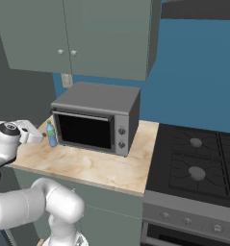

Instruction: Take the bottled waters from the counter and place them in the freezer to freeze. Close the freezer door after placing the bottles.

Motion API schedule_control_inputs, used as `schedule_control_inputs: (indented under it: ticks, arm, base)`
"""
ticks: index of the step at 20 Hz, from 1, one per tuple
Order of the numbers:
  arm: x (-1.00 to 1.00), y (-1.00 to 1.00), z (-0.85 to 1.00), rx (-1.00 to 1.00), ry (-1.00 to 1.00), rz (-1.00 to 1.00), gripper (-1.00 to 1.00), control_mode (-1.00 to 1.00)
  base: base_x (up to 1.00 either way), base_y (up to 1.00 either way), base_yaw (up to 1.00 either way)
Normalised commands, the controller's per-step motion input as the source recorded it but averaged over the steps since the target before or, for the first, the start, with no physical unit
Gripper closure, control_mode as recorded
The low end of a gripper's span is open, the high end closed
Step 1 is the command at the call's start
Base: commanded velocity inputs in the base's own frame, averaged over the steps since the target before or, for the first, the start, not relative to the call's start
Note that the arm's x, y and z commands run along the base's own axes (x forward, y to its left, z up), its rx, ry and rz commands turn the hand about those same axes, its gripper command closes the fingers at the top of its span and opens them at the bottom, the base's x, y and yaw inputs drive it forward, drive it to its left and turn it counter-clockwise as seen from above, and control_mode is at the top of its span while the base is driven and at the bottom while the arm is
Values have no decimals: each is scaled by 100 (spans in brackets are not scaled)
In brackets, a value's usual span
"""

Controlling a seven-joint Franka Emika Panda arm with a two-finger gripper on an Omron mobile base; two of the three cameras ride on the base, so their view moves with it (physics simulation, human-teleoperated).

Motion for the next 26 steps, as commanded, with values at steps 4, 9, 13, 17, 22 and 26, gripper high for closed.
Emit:
schedule_control_inputs:
  ticks: [4, 9, 13, 17, 22, 26]
  arm:
    - [15, 16, -5, 0, 0, 0, -100, -100]
    - [6, 9, -4, 0, 0, 0, -100, -100]
    - [7, 8, -9, 0, 0, 0, -100, -100]
    - [11, 10, -11, 0, 0, 0, -100, -100]
    - [20, 7, -13, 0, 0, 0, -100, -100]
    - [13, 4, -9, 0, 0, 0, -100, -100]
  base:
    - [0, 0, 0]
    - [0, 0, 0]
    - [0, 0, 0]
    - [0, 0, 0]
    - [0, 0, 0]
    - [0, 0, 0]
